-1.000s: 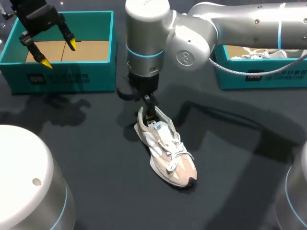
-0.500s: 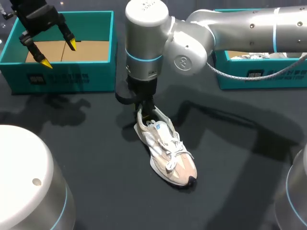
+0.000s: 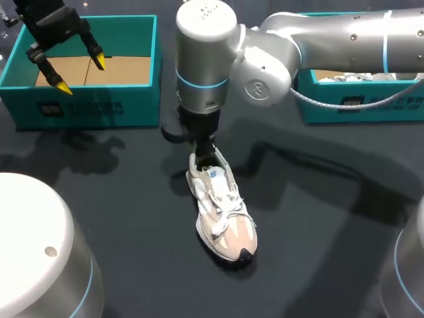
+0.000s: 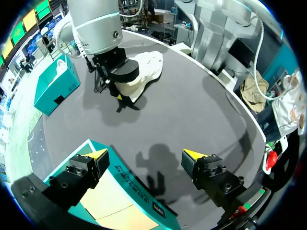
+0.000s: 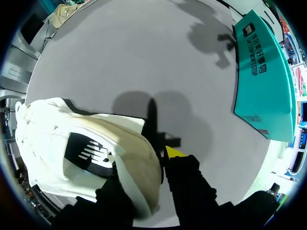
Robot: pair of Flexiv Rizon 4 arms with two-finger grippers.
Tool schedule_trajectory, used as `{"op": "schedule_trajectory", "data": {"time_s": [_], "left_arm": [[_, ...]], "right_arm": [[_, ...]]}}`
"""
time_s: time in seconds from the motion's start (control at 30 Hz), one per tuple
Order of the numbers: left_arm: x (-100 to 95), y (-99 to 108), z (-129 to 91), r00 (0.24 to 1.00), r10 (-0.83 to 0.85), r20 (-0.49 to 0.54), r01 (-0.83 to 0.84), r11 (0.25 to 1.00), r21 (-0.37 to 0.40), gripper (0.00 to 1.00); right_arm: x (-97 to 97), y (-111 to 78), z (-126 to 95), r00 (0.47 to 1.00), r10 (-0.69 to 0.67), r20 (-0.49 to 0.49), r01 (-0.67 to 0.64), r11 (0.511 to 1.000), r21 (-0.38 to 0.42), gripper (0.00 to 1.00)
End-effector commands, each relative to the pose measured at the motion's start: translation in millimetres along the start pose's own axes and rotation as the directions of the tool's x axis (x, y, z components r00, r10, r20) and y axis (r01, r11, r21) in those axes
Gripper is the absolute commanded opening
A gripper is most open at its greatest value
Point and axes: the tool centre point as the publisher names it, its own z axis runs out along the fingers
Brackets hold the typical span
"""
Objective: Take the shoe out of the shoebox, open the shoe tongue, remove and reinsert the insole, then place the shoe into the shoebox
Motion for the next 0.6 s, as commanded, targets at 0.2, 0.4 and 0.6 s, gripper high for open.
{"op": "schedule_trajectory", "data": {"time_s": [0.2, 0.4, 0.6], "left_arm": [[0.4, 0.1, -0.4, 1.000, 0.000, -0.001, 0.000, 1.000, -0.002, 1.00], [0.4, 0.1, -0.4, 1.000, 0.000, -0.001, 0.000, 1.000, -0.002, 1.00], [0.4, 0.1, -0.4, 1.000, 0.000, -0.001, 0.000, 1.000, -0.002, 1.00]], "right_arm": [[16.2, -38.0, -65.9, 0.996, 0.062, 0.071, -0.066, 0.996, 0.055, 0.00], [11.9, -65.9, -110.2, 0.992, 0.079, 0.100, -0.089, 0.991, 0.101, 0.00], [11.1, -72.0, -117.2, 0.988, 0.108, 0.107, -0.118, 0.988, 0.095, 0.00]]}}
